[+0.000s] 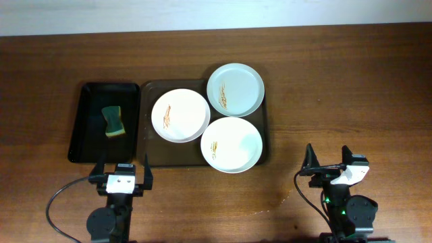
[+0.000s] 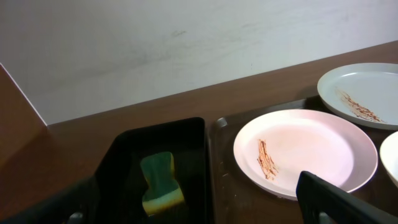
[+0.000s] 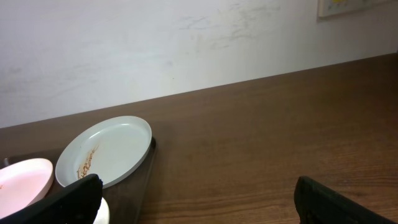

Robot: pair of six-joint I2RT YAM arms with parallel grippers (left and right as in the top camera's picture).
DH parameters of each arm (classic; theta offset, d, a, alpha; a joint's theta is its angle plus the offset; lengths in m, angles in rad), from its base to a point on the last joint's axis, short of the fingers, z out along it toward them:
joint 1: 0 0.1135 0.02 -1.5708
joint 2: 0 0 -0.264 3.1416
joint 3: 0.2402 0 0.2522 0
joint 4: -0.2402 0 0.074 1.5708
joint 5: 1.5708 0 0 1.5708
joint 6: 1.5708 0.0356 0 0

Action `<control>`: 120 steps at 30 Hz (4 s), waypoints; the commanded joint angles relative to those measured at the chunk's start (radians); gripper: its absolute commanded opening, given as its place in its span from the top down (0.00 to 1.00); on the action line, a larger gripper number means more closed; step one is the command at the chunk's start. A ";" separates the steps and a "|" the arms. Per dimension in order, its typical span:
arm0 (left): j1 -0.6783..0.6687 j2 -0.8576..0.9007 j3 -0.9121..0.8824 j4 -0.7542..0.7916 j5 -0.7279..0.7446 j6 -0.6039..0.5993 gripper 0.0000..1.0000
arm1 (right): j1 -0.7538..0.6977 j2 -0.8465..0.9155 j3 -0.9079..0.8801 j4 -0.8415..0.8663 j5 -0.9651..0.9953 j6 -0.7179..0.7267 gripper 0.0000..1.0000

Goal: Clean dirty plates on tray and stack at the side

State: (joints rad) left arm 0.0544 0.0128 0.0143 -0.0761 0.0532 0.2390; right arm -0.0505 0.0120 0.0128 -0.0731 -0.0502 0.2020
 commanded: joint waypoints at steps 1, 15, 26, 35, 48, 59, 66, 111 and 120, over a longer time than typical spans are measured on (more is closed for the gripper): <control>0.000 -0.002 -0.006 -0.001 0.007 -0.013 0.01 | 0.005 -0.004 -0.007 -0.001 -0.009 -0.007 0.02; 0.000 -0.002 -0.006 -0.001 0.007 -0.013 0.01 | 0.005 -0.004 -0.007 -0.001 -0.009 -0.007 0.02; 0.000 -0.002 -0.006 -0.001 0.007 -0.013 0.01 | 0.005 -0.004 -0.007 -0.001 -0.009 -0.007 0.02; 0.000 -0.002 -0.006 -0.001 0.007 -0.013 0.01 | 0.005 -0.004 -0.007 -0.001 -0.009 -0.007 0.01; 0.000 -0.002 -0.006 -0.001 0.007 -0.013 0.01 | 0.005 -0.004 -0.007 -0.001 -0.009 -0.007 0.02; 0.000 -0.002 -0.006 -0.001 0.007 -0.013 0.01 | 0.005 -0.004 -0.007 -0.001 -0.009 -0.007 0.02; 0.000 -0.002 -0.006 -0.001 0.007 -0.013 0.01 | 0.005 -0.004 -0.007 0.011 0.000 -0.007 0.02; 0.000 1.651 1.617 -0.630 0.438 0.091 0.01 | 0.005 1.392 1.379 -0.488 -0.361 -0.009 0.02; 0.005 1.659 1.617 -0.726 0.346 0.019 0.01 | 0.327 1.606 1.380 -0.356 -0.206 0.140 0.04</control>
State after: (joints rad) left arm 0.0536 1.6646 1.6104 -0.7994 0.4900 0.3191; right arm 0.1493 1.5291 1.3754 -0.4355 -0.3897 0.2840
